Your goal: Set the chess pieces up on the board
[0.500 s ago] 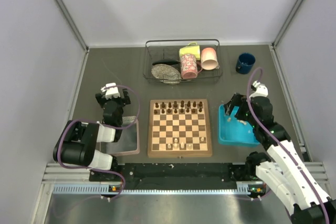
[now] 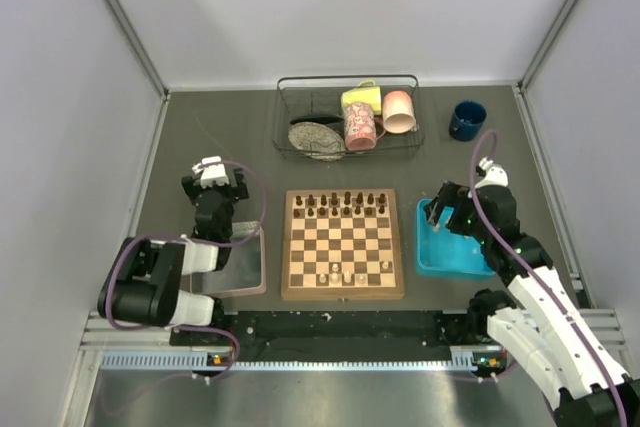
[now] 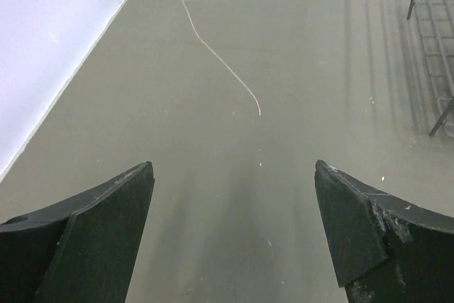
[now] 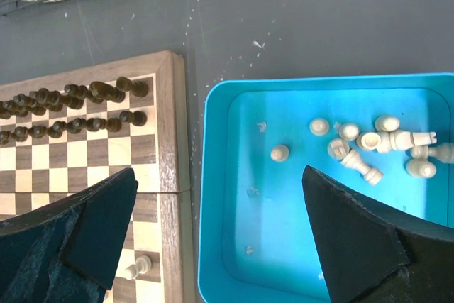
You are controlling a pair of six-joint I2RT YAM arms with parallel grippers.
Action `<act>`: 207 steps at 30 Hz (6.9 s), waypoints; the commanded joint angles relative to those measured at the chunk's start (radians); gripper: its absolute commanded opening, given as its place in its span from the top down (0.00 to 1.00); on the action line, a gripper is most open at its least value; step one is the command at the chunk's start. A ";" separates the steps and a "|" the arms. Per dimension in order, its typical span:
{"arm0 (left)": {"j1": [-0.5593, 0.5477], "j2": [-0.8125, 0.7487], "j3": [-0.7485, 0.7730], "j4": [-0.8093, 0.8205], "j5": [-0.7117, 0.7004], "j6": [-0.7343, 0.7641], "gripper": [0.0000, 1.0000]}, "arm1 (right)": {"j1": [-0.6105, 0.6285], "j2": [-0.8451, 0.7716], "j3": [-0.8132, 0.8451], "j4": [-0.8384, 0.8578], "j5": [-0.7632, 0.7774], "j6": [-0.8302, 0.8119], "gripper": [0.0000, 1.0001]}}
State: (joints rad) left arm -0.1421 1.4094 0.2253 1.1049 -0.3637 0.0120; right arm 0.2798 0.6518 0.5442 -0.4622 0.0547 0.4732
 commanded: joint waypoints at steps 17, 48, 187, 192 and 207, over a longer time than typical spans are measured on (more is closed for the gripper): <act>-0.025 -0.530 0.376 -1.024 -0.222 -0.383 0.01 | 0.006 -0.031 0.181 -0.168 0.171 0.070 0.01; -0.456 -0.690 0.430 -1.396 0.236 -0.359 0.21 | 0.002 0.385 0.221 -0.225 0.071 0.093 0.48; -0.458 -0.842 0.450 -1.590 0.212 -0.158 0.20 | 0.803 0.752 0.381 -0.245 0.264 0.403 1.00; -0.458 -0.862 0.437 -1.585 0.184 -0.159 0.21 | 0.814 0.752 0.367 -0.245 0.267 0.418 1.00; -0.458 -0.865 0.427 -1.574 0.193 -0.159 0.21 | 0.820 0.756 0.326 -0.204 0.261 0.447 1.00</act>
State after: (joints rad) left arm -0.5964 0.5476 0.6575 -0.5232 -0.1654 -0.1574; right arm 1.0847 1.4021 0.8860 -0.6971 0.3023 0.9012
